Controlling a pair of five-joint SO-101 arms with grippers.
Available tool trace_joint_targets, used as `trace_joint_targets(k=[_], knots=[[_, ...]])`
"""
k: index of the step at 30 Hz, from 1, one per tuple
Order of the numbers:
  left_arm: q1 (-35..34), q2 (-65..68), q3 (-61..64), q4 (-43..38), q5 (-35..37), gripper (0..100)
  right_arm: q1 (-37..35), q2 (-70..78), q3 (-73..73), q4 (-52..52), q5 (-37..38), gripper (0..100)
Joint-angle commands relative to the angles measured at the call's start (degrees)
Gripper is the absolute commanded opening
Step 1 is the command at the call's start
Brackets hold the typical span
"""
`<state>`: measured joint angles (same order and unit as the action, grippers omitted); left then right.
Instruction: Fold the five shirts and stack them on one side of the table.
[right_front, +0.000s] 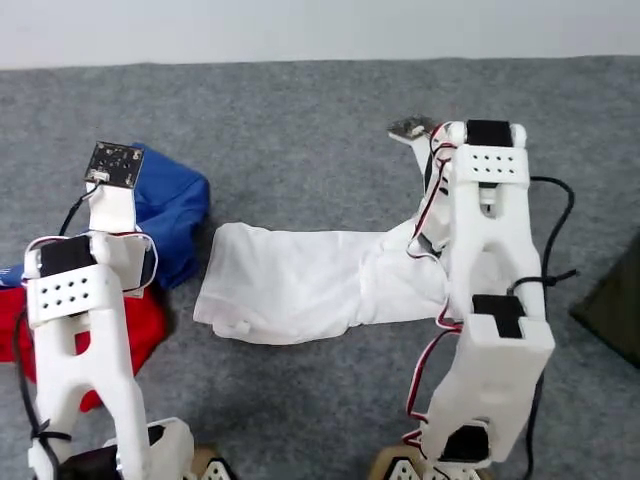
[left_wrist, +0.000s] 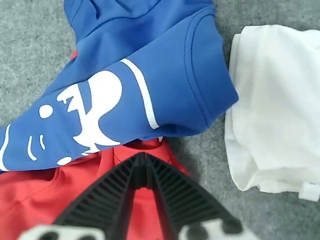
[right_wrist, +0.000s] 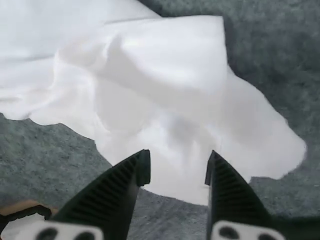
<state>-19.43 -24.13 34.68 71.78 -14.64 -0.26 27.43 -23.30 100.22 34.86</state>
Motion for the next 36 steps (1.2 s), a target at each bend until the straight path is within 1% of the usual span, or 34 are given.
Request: trace_joint_targets(k=[1, 7, 12, 14, 22, 27, 31, 36], knots=[[0.09, -1.85, -0.4, -1.85, -0.35, 0, 0.48, 1.54, -0.53, 0.04, 0.53, 18.0], [0.09, -1.67, -0.4, -1.93, -0.35, 0, 0.4, 6.29, -0.62, -2.95, 0.53, 17.0], [0.09, -1.58, -0.4, -1.93, -0.35, 0, 0.57, 6.37, -3.25, -2.51, 0.7, 3.5], [0.09, -1.58, -0.48, -1.93, -0.44, 0, 0.75, 6.37, -5.1, -2.51, 0.7, 1.2], [3.34, -1.85, -0.4, -1.58, -0.44, 0, 0.57, 6.9, -13.1, -3.38, 0.97, 1.0], [3.78, -1.85, -0.4, -1.76, -0.44, 0, 1.36, 6.99, -13.27, -7.6, 0.97, 1.0], [3.78, -1.85, -0.4, -1.85, -0.44, 0, 1.8, 7.16, -13.19, -12.97, 0.97, 1.1], [3.78, -1.76, -0.48, -1.93, -0.44, 0, 2.42, 9.71, -13.27, -13.58, 0.97, 1.2]])
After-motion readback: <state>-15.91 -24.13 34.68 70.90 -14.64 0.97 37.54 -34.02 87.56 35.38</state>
